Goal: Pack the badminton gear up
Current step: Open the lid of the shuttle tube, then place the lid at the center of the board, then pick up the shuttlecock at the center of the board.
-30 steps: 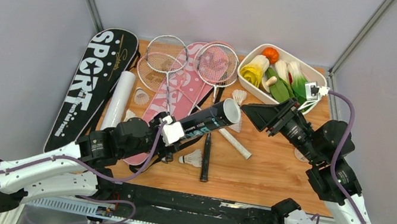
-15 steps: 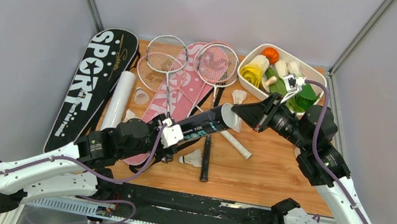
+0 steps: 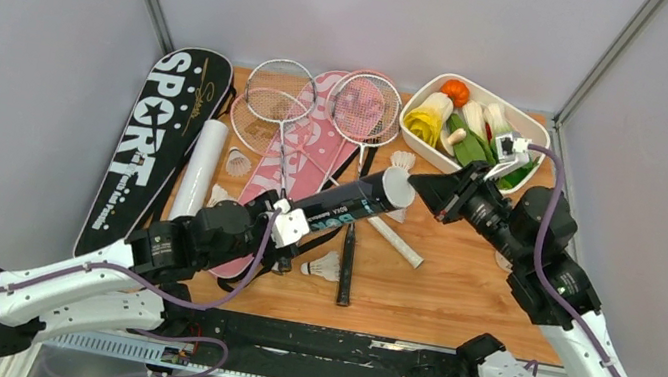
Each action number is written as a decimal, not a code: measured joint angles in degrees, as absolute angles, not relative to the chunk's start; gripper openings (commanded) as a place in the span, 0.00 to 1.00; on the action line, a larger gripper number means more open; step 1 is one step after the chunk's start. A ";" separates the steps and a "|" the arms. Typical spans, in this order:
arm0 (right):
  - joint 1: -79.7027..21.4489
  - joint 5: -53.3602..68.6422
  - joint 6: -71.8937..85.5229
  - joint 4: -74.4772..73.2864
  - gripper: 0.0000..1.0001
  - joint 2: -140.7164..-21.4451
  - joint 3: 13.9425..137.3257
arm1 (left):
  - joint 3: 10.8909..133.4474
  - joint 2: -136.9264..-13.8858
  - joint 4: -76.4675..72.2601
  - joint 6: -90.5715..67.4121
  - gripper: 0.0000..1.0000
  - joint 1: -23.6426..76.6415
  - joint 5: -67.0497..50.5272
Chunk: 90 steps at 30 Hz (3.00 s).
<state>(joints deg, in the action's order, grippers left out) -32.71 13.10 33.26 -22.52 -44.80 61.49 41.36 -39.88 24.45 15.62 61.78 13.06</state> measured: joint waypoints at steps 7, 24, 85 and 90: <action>-32.40 5.65 33.01 -22.76 0.00 -43.46 66.50 | 40.80 -39.97 26.63 15.66 0.00 61.41 16.47; -32.29 -27.73 31.79 -24.14 0.00 -44.60 48.64 | 38.26 -32.95 22.92 15.27 0.00 61.41 25.56; -44.34 22.37 37.54 7.84 0.46 -63.90 24.21 | 33.01 -18.90 16.40 16.64 0.00 61.41 39.46; -46.76 21.06 37.85 10.52 0.45 -70.17 24.27 | 33.01 -18.94 16.40 16.64 0.00 61.41 39.46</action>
<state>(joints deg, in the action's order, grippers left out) -46.76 21.06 37.85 10.52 -70.17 24.27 33.01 -18.94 16.40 16.64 61.41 39.46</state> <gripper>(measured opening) 0.462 0.748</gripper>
